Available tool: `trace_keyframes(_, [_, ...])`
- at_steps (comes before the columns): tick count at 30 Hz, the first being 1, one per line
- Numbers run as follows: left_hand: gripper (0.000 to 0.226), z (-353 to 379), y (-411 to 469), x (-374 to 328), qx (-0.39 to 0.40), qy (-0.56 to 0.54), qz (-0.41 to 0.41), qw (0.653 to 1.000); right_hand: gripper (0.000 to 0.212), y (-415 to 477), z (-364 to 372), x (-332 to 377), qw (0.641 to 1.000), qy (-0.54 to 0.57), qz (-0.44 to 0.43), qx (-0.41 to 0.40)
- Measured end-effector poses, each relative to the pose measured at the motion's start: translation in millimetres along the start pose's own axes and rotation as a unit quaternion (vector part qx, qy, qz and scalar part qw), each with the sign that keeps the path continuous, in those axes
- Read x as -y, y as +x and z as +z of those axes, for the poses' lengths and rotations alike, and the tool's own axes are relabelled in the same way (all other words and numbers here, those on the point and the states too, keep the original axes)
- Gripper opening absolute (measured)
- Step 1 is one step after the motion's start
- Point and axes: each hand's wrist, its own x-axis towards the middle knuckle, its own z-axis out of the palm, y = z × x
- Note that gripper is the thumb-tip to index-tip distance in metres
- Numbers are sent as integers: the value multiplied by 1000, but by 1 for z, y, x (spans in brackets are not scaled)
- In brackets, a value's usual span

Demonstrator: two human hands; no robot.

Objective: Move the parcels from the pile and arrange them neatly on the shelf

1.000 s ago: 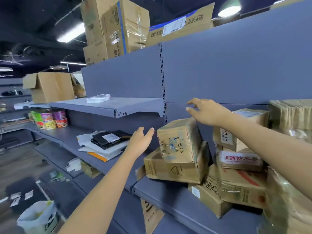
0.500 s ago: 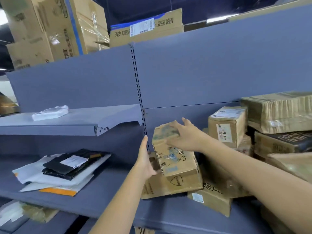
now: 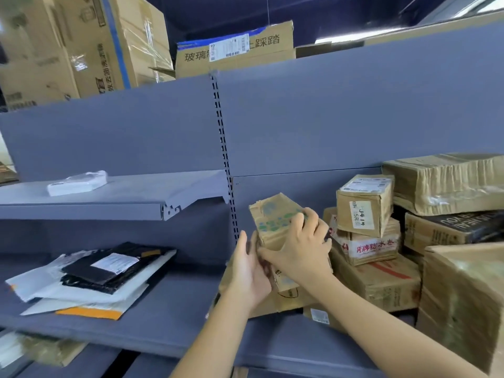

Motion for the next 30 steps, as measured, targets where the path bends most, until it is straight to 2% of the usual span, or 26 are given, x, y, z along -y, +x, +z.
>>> trace_keyframes(2, [40,1,-5,-2,-13,20,25,999,81,2,-9,-6,998,61,15,-22])
trace_keyframes(4, [34,-1,-7,-8,-60,11,72,996,77,7,-23,-15,981,186,20,-44])
trace_keyframes(6, [39,-4,-7,-22,-129,-21,124,984,67,12,-39,-24,938,337,47,-58])
trace_keyframes(8, [52,-8,-10,-32,-159,-48,144,976,64,12,-53,-28,885,453,100,-36])
trace_keyframes(10, [64,-7,-11,-33,-141,-57,132,980,69,9,-58,-31,832,535,149,0])
trace_keyframes(13, [64,0,-15,-24,-18,-39,116,992,67,-4,-59,-37,732,646,209,52])
trace_keyframes(16, [63,7,-14,-19,-14,-18,125,992,49,-18,-59,-52,691,682,220,93])
trace_keyframes(17, [63,10,-13,-18,-30,-4,127,991,42,-21,-59,-58,692,679,220,108])
trace_keyframes(19, [66,14,-11,-16,-58,7,137,989,42,-21,-64,-69,725,638,215,141])
trace_keyframes(21, [89,18,-11,-18,-86,23,151,985,60,-18,-72,-72,797,561,174,139])
trace_keyframes(23, [119,21,-8,-20,-87,66,157,982,91,-17,-82,-70,898,426,57,96])
trace_keyframes(25, [129,29,-8,-19,-95,124,204,966,119,-18,-90,-60,959,265,-54,83])
trace_keyframes(27, [130,38,-10,-14,-90,181,261,944,128,-17,-93,-50,977,163,-97,102])
trace_keyframes(30, [134,43,-10,-13,-92,210,296,927,129,-19,-85,-40,978,129,-84,138])
